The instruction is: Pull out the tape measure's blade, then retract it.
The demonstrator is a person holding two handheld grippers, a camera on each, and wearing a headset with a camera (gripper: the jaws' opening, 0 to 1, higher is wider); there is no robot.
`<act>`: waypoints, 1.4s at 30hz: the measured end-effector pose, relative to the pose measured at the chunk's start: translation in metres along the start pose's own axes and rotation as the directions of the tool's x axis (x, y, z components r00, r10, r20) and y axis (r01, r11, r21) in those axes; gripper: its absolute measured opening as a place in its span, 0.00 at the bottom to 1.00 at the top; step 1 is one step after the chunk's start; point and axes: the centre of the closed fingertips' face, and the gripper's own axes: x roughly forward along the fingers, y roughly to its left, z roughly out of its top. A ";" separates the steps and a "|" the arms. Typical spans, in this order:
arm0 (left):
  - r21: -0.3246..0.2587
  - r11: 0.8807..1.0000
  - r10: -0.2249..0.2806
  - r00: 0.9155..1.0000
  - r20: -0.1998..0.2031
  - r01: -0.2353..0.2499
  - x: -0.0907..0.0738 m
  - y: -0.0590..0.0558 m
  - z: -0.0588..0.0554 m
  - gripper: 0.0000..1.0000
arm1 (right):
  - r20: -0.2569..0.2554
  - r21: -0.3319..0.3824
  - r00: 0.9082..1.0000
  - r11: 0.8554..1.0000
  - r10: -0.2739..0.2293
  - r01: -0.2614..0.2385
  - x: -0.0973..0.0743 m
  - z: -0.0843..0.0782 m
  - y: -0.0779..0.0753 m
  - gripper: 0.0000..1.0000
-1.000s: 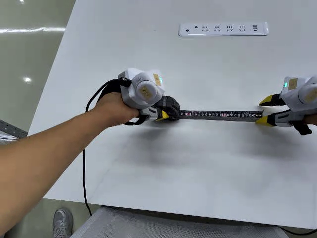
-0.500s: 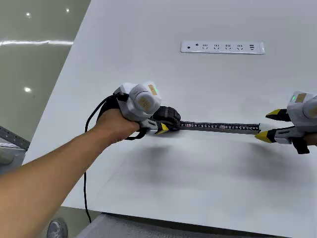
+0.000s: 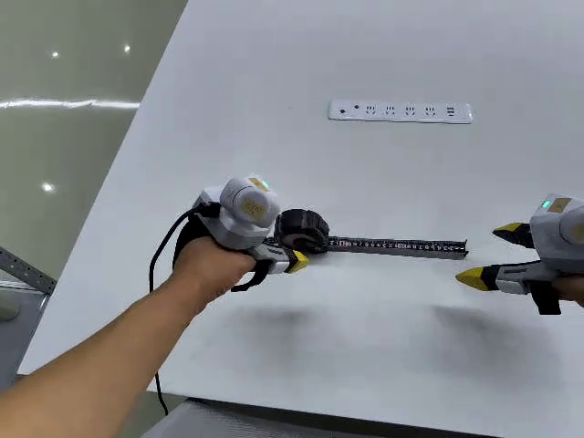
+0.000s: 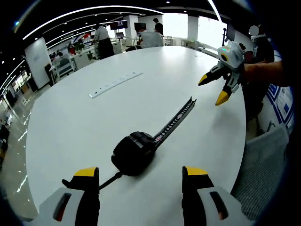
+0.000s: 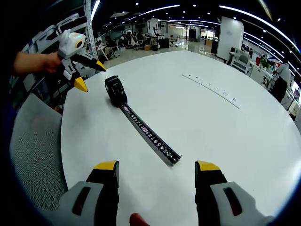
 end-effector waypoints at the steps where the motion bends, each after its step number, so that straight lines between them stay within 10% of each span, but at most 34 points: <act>1: -0.002 1.000 0.002 1.000 0.007 -0.002 -0.002 -0.001 0.000 0.69 | -0.001 -0.002 1.000 1.000 -0.002 0.002 -0.001 0.000 0.002 0.62; 28: -0.120 0.990 0.085 0.990 0.110 -0.071 -0.072 -0.010 -0.007 0.78 | 0.080 0.131 0.995 0.990 -0.058 0.047 -0.044 0.013 0.060 0.86; 42: -0.182 0.982 0.082 0.988 0.133 -0.057 -0.099 -0.033 -0.024 0.94 | 0.116 0.178 0.988 0.981 -0.103 0.082 -0.078 0.008 0.079 0.94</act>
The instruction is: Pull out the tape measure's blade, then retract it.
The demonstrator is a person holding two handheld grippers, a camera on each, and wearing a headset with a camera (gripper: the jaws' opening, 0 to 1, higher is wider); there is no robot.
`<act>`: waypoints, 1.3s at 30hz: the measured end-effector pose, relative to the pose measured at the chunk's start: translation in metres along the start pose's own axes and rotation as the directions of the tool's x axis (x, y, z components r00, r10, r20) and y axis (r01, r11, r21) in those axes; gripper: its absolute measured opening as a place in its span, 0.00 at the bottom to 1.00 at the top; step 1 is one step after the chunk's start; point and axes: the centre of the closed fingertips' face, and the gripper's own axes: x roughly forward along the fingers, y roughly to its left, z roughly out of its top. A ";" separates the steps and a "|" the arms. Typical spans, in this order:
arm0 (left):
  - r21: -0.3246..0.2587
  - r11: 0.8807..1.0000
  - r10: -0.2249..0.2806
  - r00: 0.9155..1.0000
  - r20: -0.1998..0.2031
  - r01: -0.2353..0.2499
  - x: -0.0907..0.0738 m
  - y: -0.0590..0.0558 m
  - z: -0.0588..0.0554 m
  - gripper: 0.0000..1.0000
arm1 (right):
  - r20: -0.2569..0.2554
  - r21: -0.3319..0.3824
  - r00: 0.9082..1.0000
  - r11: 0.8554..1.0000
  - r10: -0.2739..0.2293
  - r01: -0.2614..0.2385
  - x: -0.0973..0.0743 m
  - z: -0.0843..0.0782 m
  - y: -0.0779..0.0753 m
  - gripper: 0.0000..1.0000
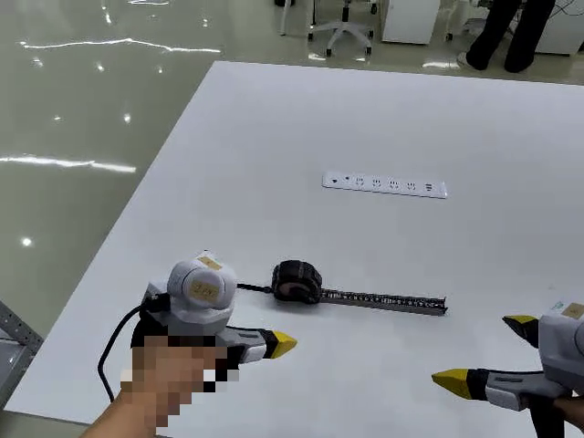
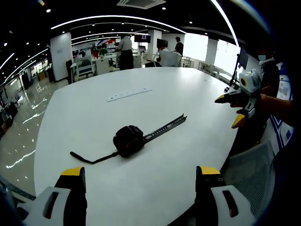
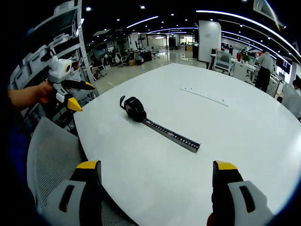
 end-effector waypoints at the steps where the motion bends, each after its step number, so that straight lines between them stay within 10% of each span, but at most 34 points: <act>1: -0.002 1.000 0.004 1.000 -0.005 -0.004 -0.002 0.000 -0.002 0.95 | 0.001 0.006 1.000 1.000 -0.003 0.003 -0.003 -0.001 0.000 0.95; 29: -0.048 0.996 0.080 0.996 -0.029 -0.081 -0.072 -0.008 -0.037 1.00 | 0.002 0.092 1.000 0.996 -0.017 0.017 -0.062 -0.014 0.064 1.00; 39: -0.111 0.987 0.111 0.994 -0.020 -0.113 -0.071 -0.006 -0.026 1.00 | -0.013 0.109 1.000 0.994 -0.006 0.007 -0.058 -0.014 0.050 1.00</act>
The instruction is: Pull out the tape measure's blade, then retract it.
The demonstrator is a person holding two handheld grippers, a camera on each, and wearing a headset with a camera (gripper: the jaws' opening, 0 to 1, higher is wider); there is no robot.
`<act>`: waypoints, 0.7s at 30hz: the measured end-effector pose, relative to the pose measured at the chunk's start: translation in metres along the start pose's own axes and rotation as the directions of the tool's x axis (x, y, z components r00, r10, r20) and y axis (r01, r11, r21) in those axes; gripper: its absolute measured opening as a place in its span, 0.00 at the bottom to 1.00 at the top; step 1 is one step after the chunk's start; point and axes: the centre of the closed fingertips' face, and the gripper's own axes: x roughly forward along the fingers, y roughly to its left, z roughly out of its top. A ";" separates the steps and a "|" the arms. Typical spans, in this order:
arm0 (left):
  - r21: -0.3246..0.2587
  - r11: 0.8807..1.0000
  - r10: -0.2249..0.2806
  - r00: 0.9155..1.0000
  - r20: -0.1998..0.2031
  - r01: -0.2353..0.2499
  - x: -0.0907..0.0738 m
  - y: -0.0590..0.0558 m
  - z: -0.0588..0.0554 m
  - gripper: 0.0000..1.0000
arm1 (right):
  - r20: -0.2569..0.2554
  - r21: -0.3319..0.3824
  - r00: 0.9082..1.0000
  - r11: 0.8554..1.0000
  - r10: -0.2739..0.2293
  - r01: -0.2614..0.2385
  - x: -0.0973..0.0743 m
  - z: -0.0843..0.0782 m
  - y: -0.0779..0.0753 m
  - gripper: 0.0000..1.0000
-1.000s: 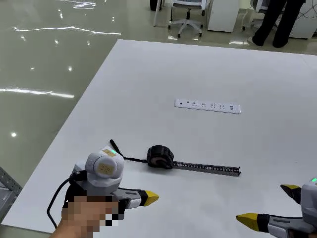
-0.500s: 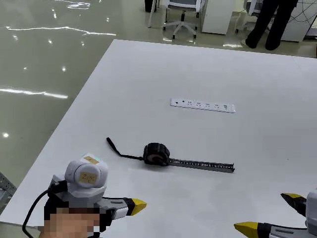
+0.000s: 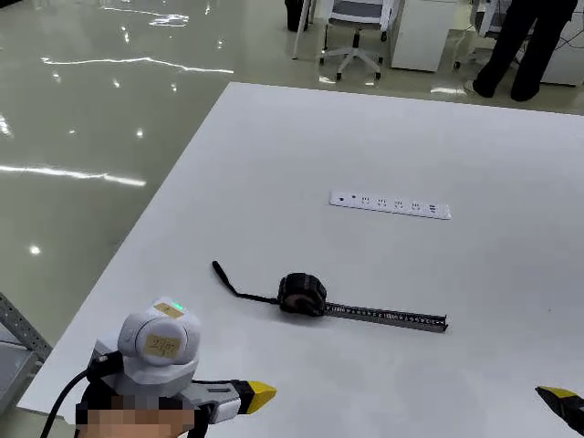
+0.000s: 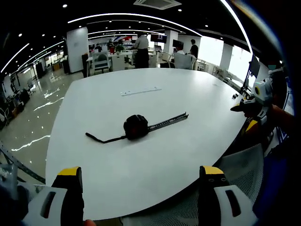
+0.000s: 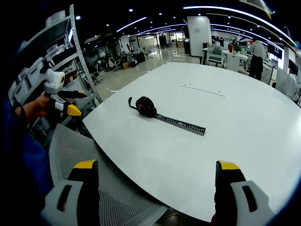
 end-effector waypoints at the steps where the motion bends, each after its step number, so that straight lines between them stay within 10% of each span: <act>1: -0.023 1.000 0.003 1.000 0.011 -0.003 0.001 -0.001 0.003 1.00 | 0.001 -0.002 1.000 1.000 0.000 0.000 0.000 0.001 -0.001 1.00; 21: -0.092 0.995 0.036 0.999 -0.010 -0.037 0.032 -0.017 0.018 1.00 | -0.022 -0.032 0.996 0.996 0.085 -0.085 0.023 0.010 -0.019 1.00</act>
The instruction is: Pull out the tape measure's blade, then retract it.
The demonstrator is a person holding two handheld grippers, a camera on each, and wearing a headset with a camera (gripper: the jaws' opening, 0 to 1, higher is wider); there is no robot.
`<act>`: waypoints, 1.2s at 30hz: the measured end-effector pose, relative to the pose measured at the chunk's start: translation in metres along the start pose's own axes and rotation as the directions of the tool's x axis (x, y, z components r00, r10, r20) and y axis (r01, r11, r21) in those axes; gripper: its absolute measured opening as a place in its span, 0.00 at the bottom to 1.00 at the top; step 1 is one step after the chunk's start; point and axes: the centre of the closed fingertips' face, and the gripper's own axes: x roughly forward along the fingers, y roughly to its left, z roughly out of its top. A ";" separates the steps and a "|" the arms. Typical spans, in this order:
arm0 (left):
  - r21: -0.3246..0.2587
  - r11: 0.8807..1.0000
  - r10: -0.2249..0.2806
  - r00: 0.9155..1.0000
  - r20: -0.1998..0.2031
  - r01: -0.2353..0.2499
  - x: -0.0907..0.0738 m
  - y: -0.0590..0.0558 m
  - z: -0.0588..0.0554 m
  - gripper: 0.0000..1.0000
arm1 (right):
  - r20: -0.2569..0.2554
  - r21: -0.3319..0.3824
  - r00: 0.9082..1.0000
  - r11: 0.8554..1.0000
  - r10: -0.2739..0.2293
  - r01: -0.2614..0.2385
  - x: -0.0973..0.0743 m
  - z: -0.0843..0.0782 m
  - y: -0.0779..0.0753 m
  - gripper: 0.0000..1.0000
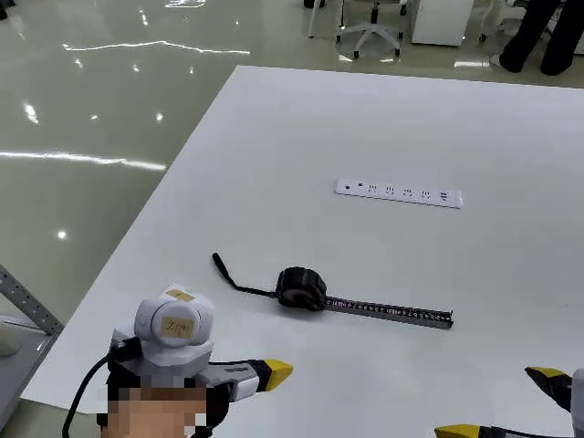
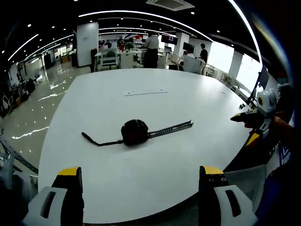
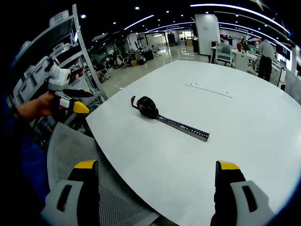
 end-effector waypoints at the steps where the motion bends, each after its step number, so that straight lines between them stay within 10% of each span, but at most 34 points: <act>1: -0.008 1.000 0.003 1.000 0.000 -0.003 0.001 -0.002 0.000 1.00 | -0.004 -0.010 1.000 1.000 0.010 -0.010 0.001 0.000 -0.001 1.00; 16: -0.030 0.998 0.062 0.998 0.001 -0.062 0.016 -0.009 0.006 1.00 | -0.009 -0.064 0.996 0.994 0.088 -0.088 0.011 -0.003 -0.017 0.99; 36: -0.020 0.999 0.051 0.999 0.008 -0.051 0.050 -0.021 0.023 1.00 | -0.041 -0.064 0.998 0.996 0.052 -0.055 0.026 -0.015 -0.040 0.97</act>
